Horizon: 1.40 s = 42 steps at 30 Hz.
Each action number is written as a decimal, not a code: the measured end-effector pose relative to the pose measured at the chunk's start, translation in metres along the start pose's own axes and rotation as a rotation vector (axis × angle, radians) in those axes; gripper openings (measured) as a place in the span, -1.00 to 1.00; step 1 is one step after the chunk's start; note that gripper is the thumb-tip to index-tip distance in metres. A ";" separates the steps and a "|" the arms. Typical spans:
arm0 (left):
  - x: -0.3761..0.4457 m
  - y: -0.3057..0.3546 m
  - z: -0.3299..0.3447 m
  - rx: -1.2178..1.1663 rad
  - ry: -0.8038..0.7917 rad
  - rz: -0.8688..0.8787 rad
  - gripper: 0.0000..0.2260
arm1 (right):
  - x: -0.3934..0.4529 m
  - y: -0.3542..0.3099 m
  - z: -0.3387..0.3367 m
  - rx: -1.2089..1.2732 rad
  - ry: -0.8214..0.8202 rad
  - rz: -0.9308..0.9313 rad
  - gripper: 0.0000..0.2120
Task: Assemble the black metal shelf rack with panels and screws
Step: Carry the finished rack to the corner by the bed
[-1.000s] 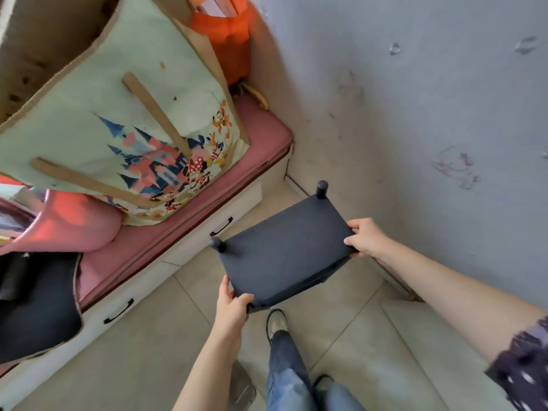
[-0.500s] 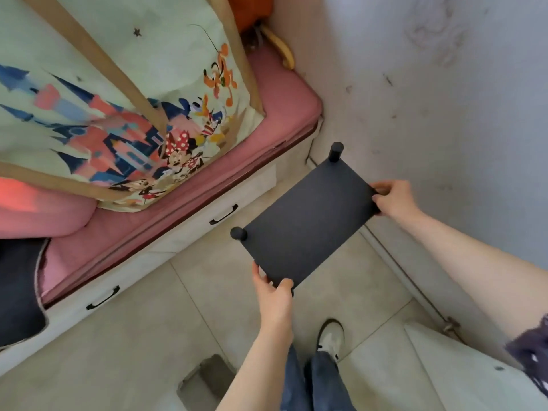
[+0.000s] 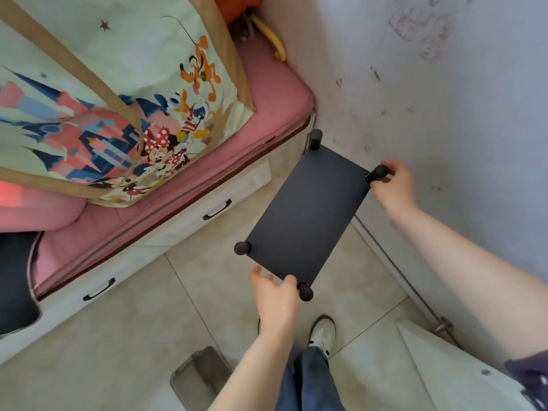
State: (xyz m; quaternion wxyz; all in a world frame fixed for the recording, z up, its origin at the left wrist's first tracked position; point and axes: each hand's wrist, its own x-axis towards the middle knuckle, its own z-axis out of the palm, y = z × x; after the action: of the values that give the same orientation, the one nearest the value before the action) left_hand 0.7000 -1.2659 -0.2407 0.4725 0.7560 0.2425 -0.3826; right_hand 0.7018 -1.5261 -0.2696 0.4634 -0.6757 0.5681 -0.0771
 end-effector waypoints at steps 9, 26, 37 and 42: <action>0.064 0.097 -0.015 0.402 0.034 0.442 -0.81 | -0.064 0.021 0.029 0.337 -0.200 0.516 -0.59; 0.140 0.093 0.006 0.579 -0.385 0.187 -0.59 | -0.055 0.028 0.045 0.364 -0.314 0.526 -0.79; 0.097 0.048 0.065 0.081 -0.217 -0.014 -0.72 | 0.018 -0.001 0.014 0.167 -0.496 0.361 -0.68; 0.073 0.044 0.117 -0.173 -0.170 -0.072 -0.79 | 0.053 -0.017 -0.001 0.038 -0.514 0.217 -0.59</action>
State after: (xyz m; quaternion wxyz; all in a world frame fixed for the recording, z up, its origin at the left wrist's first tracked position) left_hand 0.7337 -1.3896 -0.3067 0.5408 0.6680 0.2607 -0.4397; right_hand 0.7311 -1.5726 -0.2788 0.6104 -0.5995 0.4994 0.1363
